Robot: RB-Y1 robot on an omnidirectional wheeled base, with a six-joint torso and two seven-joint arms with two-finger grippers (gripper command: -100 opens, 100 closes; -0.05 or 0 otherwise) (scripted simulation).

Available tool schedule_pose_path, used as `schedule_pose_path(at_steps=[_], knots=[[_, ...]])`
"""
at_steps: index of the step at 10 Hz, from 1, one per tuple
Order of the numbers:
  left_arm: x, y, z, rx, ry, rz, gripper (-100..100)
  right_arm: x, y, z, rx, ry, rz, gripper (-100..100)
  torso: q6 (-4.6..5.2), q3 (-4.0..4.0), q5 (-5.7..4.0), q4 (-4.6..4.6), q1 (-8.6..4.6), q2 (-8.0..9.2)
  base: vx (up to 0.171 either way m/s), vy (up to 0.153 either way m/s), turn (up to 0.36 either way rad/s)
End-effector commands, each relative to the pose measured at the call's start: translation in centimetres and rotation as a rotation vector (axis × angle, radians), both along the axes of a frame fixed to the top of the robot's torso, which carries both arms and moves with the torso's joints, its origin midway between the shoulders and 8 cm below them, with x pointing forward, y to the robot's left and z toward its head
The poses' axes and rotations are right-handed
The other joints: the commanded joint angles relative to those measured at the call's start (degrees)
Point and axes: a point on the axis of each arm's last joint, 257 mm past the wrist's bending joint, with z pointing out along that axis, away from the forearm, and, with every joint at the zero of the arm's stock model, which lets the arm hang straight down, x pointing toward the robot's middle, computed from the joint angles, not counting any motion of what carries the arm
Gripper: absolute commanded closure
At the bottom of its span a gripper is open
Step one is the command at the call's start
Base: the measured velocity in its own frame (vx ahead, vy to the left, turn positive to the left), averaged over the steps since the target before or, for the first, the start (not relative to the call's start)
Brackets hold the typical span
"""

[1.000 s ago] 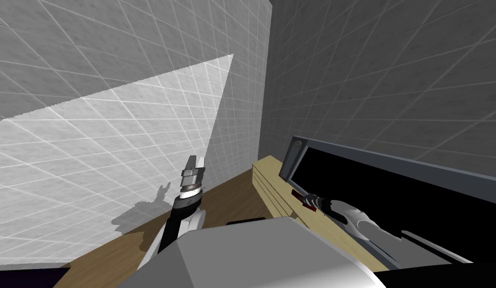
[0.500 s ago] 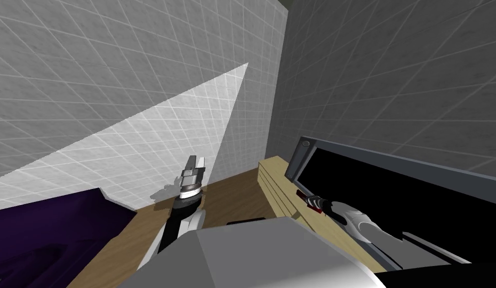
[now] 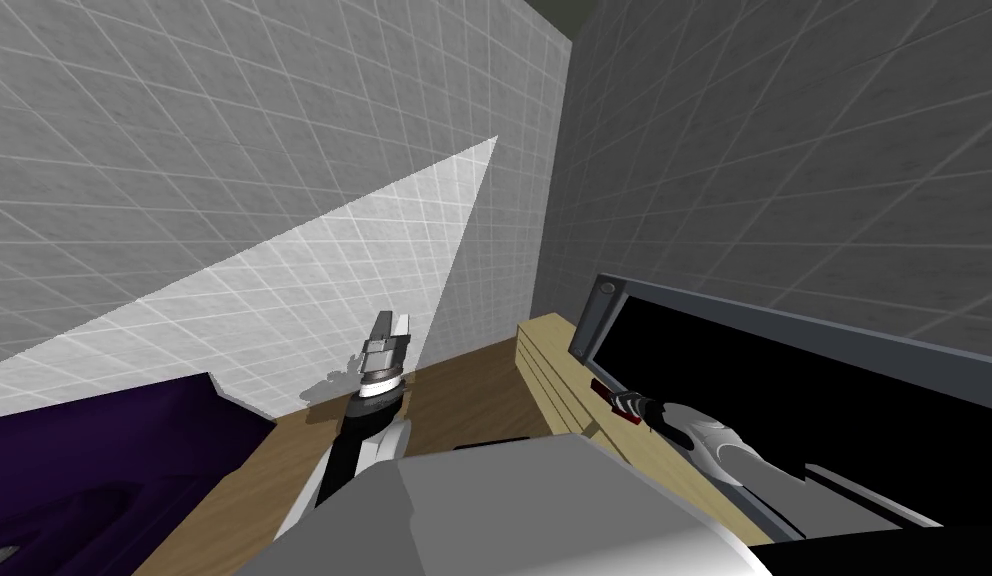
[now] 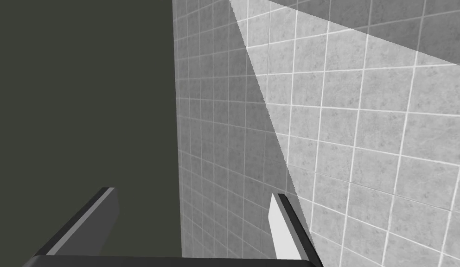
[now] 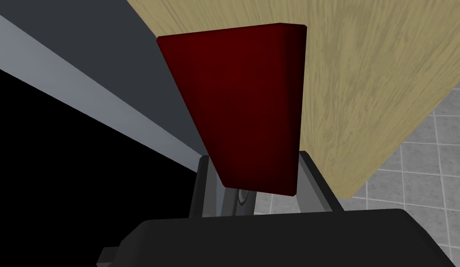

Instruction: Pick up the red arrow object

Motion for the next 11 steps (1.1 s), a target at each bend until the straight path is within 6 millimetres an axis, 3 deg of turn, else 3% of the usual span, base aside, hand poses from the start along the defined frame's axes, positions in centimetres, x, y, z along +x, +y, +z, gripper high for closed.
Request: schedule_pose_path(at_steps=[1, 2, 3, 7, 11], knots=[[0.0, 0.0, 0.0, 0.000, 0.000, 0.000, 0, 0.0, 0.0, 0.0, 0.000, 0.000, 0.000, 100, 0.00, 0.00, 0.00, 0.00, 0.00, 0.00, 0.000, 0.000, 0.000], [0.0, 0.0, 0.0, 0.000, 0.000, 0.000, 0, 0.0, 0.0, 0.0, 0.000, 0.000, 0.000, 0, -0.01, 0.00, 0.00, 0.00, 0.00, -0.01, 0.000, 0.000, 0.000], [0.0, 0.0, 0.0, 0.000, 0.000, 0.000, 0, 0.3, 0.9, 0.1, 0.001, 0.004, 0.057, 100, -0.01, 0.00, 0.01, 0.00, 0.00, -0.01, 0.142, 0.012, -0.328], [0.0, 0.0, 0.0, 0.000, 0.000, 0.000, 0, 1.1, 3.0, 0.4, 0.002, 0.009, 0.189, 100, -0.01, -0.52, 0.06, -0.16, 0.10, -0.96, 0.221, 0.013, -0.396], [0.0, 0.0, 0.0, 0.000, 0.000, 0.000, 0, 1.7, 5.2, 0.7, 0.002, 0.011, 0.322, 100, 0.02, -0.37, 0.07, -0.11, 0.02, -0.69, 0.176, 0.035, -0.351]])
